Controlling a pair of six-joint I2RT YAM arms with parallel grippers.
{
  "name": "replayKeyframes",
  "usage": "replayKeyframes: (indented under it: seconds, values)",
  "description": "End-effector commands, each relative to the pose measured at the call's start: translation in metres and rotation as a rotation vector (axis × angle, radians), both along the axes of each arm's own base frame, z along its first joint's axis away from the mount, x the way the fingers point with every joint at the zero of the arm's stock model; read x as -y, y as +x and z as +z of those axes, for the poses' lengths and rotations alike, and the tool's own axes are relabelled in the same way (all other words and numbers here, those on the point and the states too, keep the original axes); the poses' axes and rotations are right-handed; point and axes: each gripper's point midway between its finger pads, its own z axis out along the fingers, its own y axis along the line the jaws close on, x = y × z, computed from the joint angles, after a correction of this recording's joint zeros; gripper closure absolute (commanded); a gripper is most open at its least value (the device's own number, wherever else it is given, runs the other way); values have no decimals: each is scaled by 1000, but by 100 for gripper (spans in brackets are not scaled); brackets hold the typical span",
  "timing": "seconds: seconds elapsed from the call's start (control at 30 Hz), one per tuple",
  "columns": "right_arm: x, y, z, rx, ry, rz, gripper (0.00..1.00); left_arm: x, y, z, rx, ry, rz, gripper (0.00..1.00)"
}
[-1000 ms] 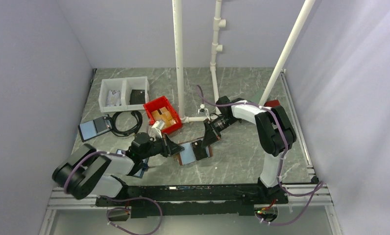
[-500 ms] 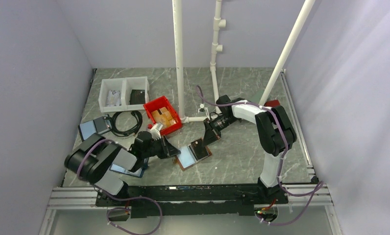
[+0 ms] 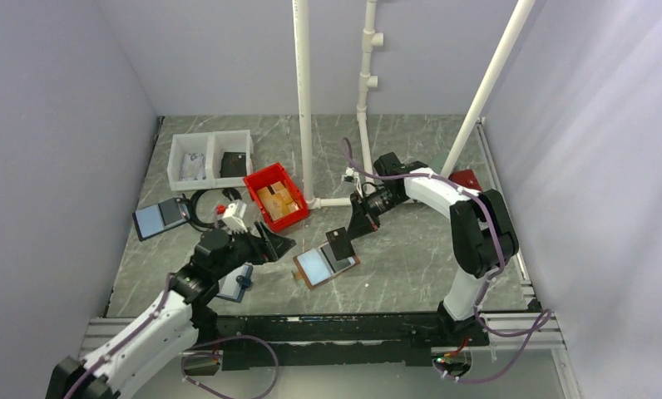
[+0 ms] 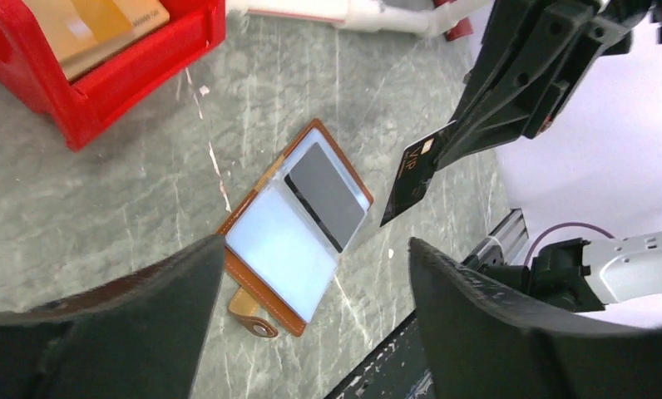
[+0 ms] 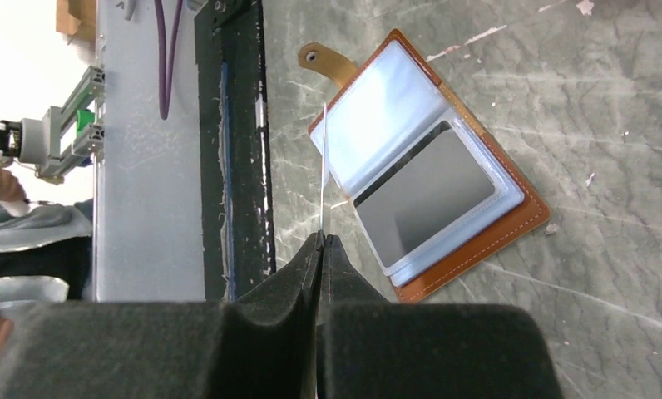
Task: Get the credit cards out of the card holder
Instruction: Place the credit card in the storage box.
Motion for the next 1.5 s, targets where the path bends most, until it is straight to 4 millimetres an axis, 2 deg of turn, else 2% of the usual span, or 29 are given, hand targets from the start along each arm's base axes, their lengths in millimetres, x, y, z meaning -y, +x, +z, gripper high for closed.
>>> replayKeyframes:
  seconds: [0.0, 0.03, 0.07, 0.2, 0.33, 0.43, 0.57, 0.77, 1.0, 1.23, 1.47]
  values:
    - [0, 4, 29, 142, 65, 36, 100, -16, -2, 27, 63, -34, 83, 8]
    - [0, 3, 32, 150, 69, 41, 100, -14, -5, 37, 89, -77, 77, 2]
    - [1, 2, 35, 158, 73, 45, 100, -12, -7, 47, 113, -125, 70, 1]
    - [3, 1, 43, 190, 81, 50, 100, -2, -19, 75, 172, -285, 5, 1]
    - [4, -1, 53, 204, 105, 52, 100, 11, -30, 87, 166, -329, -94, 1]
    - [4, -4, 61, 204, 132, 58, 100, 24, -32, 92, 144, -357, -174, 7]
    - [4, -11, 69, 180, 168, 73, 100, 40, -28, 93, 110, -361, -231, 10]
    - [2, -14, 71, 156, 195, 87, 100, 67, -20, 86, 152, -237, -253, 7]
    - [1, -14, 69, 141, 193, 87, 100, 75, -4, 83, 199, -251, -230, 6]
    - [0, -14, 73, 120, 212, 94, 100, 86, -15, 80, 166, -272, -320, 7]
    - [-2, -15, 74, 89, 232, 94, 100, 90, -21, 81, 214, -262, -362, 7]
